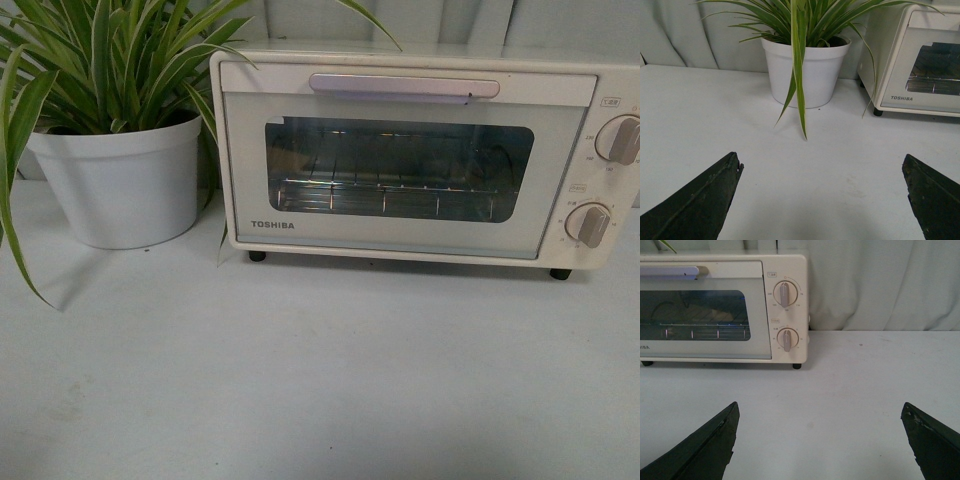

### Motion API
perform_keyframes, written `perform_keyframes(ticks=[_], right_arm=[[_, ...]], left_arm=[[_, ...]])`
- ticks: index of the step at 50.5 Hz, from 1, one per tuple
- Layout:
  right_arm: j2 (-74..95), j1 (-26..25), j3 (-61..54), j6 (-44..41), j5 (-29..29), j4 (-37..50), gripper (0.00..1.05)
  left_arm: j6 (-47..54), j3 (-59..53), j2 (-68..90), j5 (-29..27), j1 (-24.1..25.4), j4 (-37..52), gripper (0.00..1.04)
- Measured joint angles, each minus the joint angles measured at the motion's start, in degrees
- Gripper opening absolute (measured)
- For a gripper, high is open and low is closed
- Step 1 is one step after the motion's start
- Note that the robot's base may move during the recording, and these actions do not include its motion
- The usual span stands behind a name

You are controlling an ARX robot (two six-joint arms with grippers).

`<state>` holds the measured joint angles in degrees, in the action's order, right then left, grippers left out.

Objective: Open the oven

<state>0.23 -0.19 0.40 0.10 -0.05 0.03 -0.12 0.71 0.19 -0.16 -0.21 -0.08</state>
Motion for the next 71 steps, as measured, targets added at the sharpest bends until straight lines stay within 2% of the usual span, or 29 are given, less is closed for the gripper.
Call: perform_keyframes(ticks=[30,34,35,42,49,52,62,71], right_arm=[[0.0,0.0,0.0,0.0,0.0,0.0,0.95],[0.0,0.02,0.0,0.0,0.0,0.0,0.95],[0.0,0.0,0.0,0.0,0.0,0.0,0.95],[0.0,0.0,0.0,0.0,0.0,0.0,0.95],[0.0,0.0,0.0,0.0,0.0,0.0,0.95],[0.0,0.02,0.0,0.0,-0.02,0.0,0.95],[0.0,0.0,0.0,0.0,0.0,0.0,0.95],[0.0,0.02,0.0,0.02,0.0,0.0,0.95]], left_arm=[[-0.52,0.07,0.24,-1.05,-0.28,-0.33,0.98],[-10.75,1.64,4.94,-13.53,-5.18,-5.11,0.98],[-12.98,1.68,6.03,-14.27,-6.05,-4.94,0.98],[-29.09,6.19,19.65,-11.61,-11.32,2.14,0.98],[-42.58,13.53,43.06,-11.15,-22.05,15.43,0.98],[-46.29,16.28,51.06,-9.99,-24.81,19.93,0.98],[-56.72,26.73,76.32,-6.88,-28.87,28.26,0.98],[-60.7,35.15,87.23,-6.67,-31.45,29.09,0.98]])
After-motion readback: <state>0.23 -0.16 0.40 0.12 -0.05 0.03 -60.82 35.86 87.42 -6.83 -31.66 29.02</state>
